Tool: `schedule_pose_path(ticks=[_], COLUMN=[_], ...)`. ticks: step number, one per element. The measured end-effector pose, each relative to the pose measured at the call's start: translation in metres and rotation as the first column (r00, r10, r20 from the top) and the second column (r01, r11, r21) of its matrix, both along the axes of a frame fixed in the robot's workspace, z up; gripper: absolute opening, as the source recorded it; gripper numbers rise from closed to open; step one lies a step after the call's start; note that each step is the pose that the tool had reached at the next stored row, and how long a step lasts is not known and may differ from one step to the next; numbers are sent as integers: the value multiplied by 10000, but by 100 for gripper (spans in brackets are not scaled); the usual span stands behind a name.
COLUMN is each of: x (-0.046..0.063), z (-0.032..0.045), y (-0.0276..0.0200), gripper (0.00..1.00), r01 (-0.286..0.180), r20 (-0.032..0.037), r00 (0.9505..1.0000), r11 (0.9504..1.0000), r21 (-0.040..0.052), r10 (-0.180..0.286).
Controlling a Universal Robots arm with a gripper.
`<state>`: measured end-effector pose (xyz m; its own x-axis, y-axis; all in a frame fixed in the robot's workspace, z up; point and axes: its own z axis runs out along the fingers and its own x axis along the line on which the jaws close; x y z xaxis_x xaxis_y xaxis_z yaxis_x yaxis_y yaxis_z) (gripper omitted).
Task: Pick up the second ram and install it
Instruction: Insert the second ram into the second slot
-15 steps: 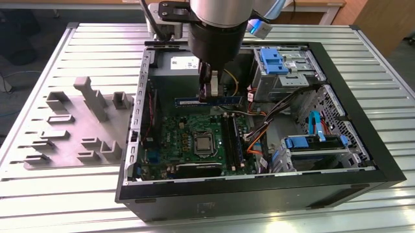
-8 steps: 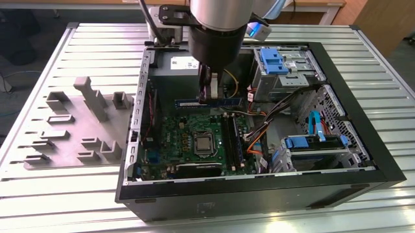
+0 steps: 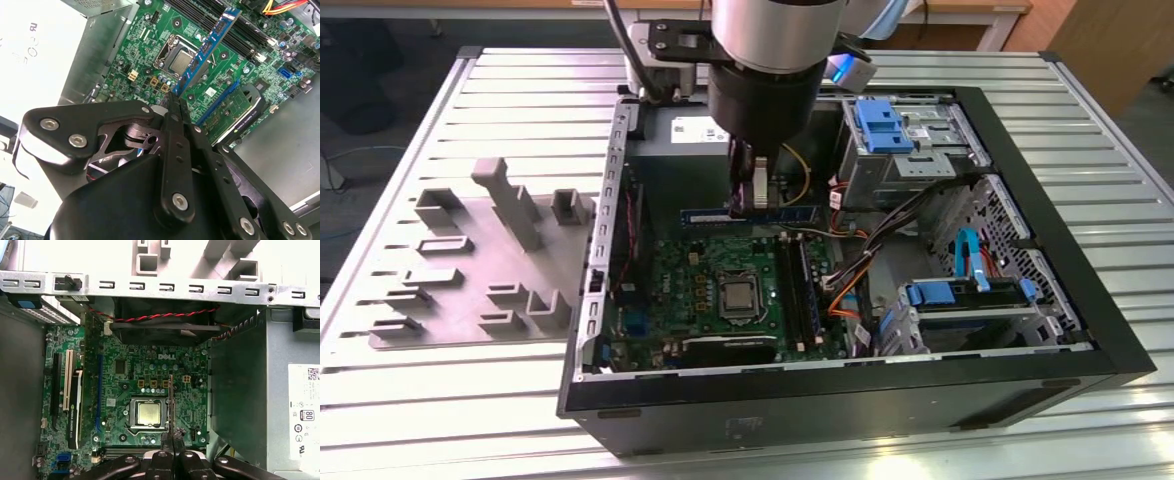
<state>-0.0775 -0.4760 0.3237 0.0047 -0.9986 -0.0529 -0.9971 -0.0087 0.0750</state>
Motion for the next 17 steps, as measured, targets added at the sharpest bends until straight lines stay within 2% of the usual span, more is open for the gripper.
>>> schedule_pose_path(ticks=[11,17], x=[0,0], z=[-3,-6], y=[0,0], gripper=[12,12], r01=[9,291], r20=[0,0], r00=[10000,9996], r11=[10000,9996], r21=[-1,0], r10=[-9,-291])
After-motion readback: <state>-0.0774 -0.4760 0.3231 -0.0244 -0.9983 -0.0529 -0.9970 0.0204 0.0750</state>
